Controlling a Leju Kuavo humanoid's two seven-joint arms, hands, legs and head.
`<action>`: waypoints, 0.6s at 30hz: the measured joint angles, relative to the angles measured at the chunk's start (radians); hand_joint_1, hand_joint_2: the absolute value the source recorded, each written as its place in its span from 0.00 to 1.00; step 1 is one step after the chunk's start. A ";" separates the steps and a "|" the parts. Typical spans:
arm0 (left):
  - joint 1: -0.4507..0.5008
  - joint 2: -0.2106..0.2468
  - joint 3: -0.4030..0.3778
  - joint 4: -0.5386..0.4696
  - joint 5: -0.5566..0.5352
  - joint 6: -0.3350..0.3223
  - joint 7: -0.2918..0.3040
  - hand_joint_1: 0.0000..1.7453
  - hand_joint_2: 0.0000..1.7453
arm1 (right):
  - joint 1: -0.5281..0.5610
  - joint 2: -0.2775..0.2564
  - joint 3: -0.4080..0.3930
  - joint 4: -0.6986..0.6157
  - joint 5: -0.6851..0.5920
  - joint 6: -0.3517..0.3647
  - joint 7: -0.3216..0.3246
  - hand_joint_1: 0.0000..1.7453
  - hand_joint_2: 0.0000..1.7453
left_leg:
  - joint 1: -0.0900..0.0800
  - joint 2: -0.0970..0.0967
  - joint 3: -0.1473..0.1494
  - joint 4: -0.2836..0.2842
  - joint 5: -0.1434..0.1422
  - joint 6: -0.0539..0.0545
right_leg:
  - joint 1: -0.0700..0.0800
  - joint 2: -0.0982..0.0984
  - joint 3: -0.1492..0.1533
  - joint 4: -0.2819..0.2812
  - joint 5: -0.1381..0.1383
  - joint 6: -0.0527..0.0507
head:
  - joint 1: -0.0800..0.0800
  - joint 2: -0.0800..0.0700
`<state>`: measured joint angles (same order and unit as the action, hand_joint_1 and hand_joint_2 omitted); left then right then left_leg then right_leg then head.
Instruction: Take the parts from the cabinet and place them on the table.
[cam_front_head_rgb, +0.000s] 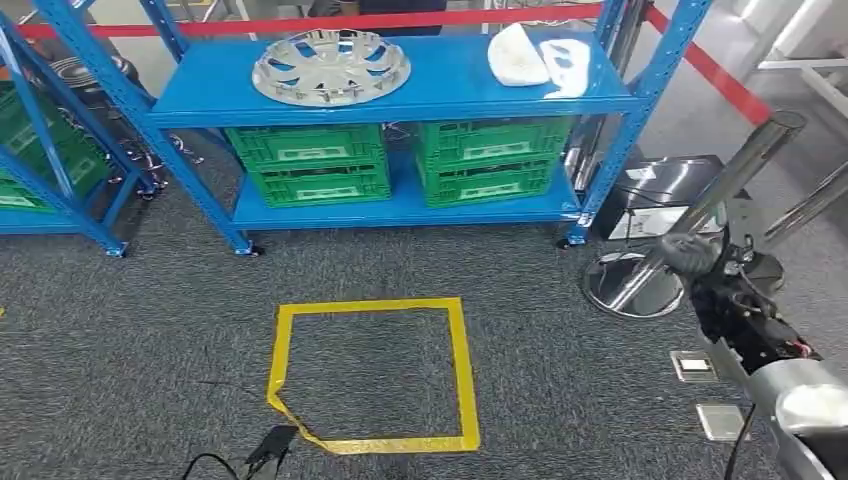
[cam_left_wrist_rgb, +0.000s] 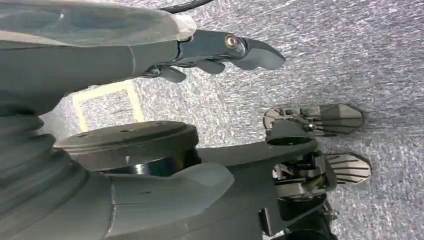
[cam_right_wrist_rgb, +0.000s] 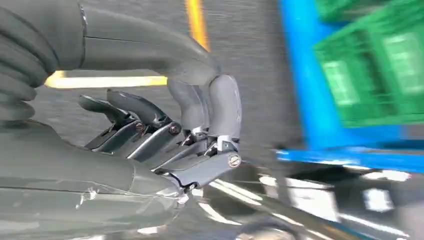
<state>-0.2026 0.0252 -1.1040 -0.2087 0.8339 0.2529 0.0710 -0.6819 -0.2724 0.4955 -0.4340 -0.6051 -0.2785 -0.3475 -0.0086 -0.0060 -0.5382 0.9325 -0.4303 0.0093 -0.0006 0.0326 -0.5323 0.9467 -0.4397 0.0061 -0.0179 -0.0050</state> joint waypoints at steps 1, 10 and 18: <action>0.000 -0.001 0.000 0.000 0.000 0.000 0.000 0.00 1.00 | -0.004 0.000 0.000 -0.025 0.017 0.000 -0.004 1.00 1.00 | 0.000 0.000 0.000 0.000 0.000 0.000 | 0.000 0.000 0.000 0.000 0.000 0.000 | 0.000 0.000; -0.001 -0.005 0.000 0.000 -0.004 -0.008 0.006 0.00 1.00 | 0.011 0.025 0.015 -0.389 0.196 0.021 0.010 1.00 1.00 | 0.001 0.000 -0.001 -0.001 0.000 0.000 | 0.001 0.000 -0.001 0.001 0.000 0.000 | 0.000 0.000; 0.000 -0.008 0.000 0.000 -0.008 -0.012 0.006 0.00 1.00 | 0.049 0.109 0.058 -0.657 0.128 0.155 -0.025 1.00 1.00 | 0.002 -0.002 -0.001 -0.001 0.001 -0.001 | 0.002 -0.002 -0.001 0.001 -0.001 -0.001 | 0.000 0.000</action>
<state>-0.2029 0.0168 -1.1040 -0.2087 0.8263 0.2411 0.0767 -0.6331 -0.1629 0.5535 -1.0905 -0.4775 -0.1234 -0.3727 -0.0066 -0.0075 -0.5391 0.9316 -0.4297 0.0082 0.0010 0.0303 -0.5331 0.9472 -0.4407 0.0048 -0.0179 -0.0050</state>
